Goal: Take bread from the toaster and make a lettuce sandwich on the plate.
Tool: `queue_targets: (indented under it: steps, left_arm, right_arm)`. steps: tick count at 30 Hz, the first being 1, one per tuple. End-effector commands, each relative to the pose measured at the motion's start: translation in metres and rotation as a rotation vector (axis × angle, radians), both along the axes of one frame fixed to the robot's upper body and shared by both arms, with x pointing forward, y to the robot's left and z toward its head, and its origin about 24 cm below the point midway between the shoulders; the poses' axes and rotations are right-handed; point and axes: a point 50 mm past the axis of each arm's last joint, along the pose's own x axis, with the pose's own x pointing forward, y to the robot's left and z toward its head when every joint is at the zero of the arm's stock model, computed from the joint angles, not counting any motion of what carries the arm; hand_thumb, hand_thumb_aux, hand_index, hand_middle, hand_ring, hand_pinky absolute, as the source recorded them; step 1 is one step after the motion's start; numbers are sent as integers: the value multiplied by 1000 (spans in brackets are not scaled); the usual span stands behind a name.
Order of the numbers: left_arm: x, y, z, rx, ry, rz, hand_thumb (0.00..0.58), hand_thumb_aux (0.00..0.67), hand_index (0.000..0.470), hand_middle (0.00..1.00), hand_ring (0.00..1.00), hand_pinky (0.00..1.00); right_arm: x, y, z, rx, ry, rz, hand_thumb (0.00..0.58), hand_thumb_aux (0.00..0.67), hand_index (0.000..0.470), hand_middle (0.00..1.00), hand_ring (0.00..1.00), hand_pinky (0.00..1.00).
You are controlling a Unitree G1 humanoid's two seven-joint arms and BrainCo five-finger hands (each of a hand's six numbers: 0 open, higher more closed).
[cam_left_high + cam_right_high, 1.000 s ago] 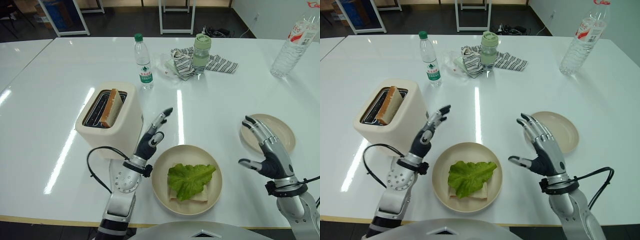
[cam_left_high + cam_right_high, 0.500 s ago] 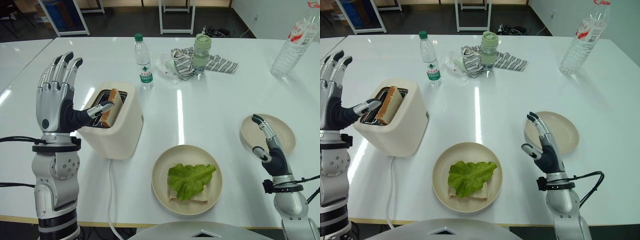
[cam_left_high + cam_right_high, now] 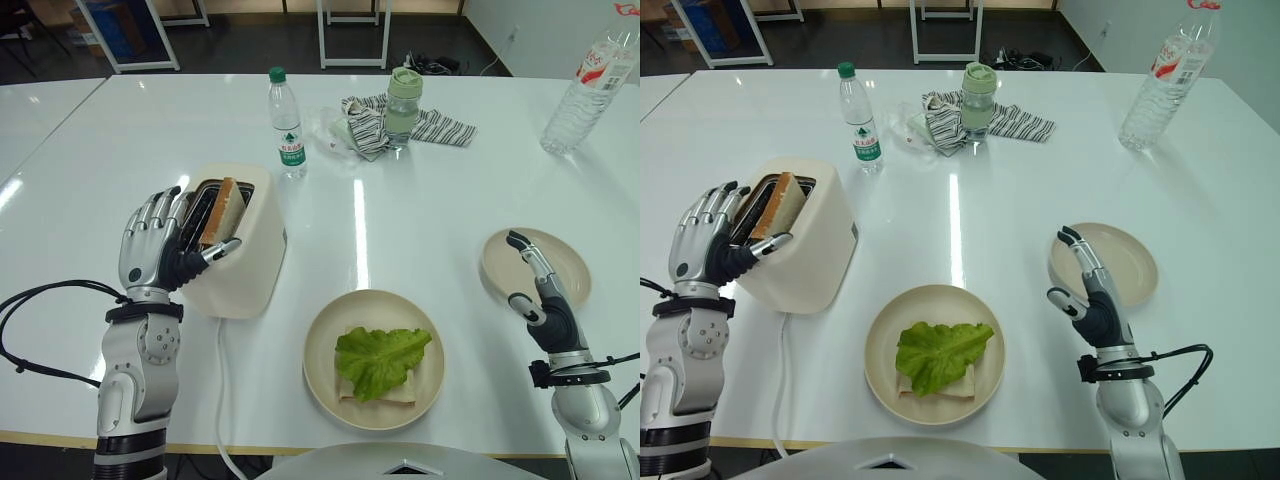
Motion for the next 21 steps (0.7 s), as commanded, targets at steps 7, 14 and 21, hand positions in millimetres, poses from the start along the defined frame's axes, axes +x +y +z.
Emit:
queue_targets:
  steps: [7,14,21]
  left_arm:
    - [0,-3,-4,0,-4,-5,570,583,409,0,0,0]
    - [-1,-26,22,55,-299,-128,580,670,470,290,290,290]
    - [-16,-46,57,100,-657,-256,580,670,470,1000,1000,1000]
  right_arm:
    - [-1,-4,-2,-5,16,-6,0,0,0,0,0,0]
    - [-1,-4,-6,-16,23,-14,0,0,0,0,0,0]
    - [-2,-4,-8,-15,28,-22,0,0,0,0,0,0]
